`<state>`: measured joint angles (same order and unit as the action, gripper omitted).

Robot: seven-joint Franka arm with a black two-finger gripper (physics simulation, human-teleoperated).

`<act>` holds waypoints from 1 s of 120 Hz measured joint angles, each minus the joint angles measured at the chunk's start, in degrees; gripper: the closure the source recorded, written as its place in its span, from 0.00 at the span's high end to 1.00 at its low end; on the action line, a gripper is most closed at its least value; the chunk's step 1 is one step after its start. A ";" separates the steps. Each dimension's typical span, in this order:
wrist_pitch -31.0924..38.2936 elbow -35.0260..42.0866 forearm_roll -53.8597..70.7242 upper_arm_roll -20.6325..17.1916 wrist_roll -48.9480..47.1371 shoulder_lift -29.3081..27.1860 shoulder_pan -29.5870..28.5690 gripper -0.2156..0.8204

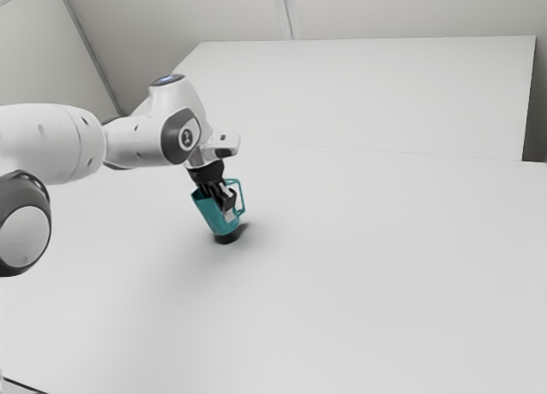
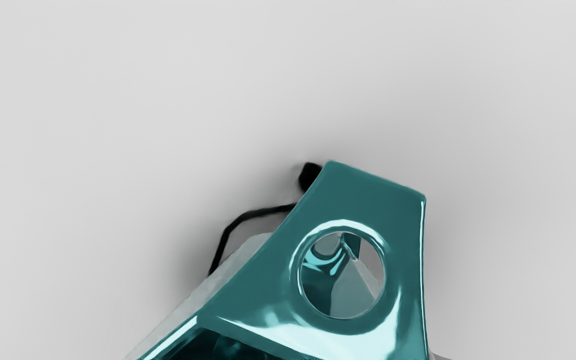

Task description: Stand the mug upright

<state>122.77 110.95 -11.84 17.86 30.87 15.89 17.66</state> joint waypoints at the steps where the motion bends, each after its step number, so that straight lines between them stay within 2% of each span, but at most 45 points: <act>1: 0.03 -0.01 0.00 -0.02 -0.05 0.07 0.00 0.03; 12: 0.41 -0.09 -0.05 -0.15 -0.49 0.62 -0.05 0.04; 32: 0.97 -0.10 -0.35 -0.44 -0.98 0.89 -0.06 0.11; 64: 1.31 -0.29 -0.58 -0.71 -1.33 0.03 0.06 0.48; 83: 0.91 -0.36 -0.09 -0.72 -1.59 -3.53 0.69 0.59; 120: -1.94 -3.41 5.93 -1.43 -2.76 -12.01 -0.04 0.72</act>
<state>120.83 107.54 -5.91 16.43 28.11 3.88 17.62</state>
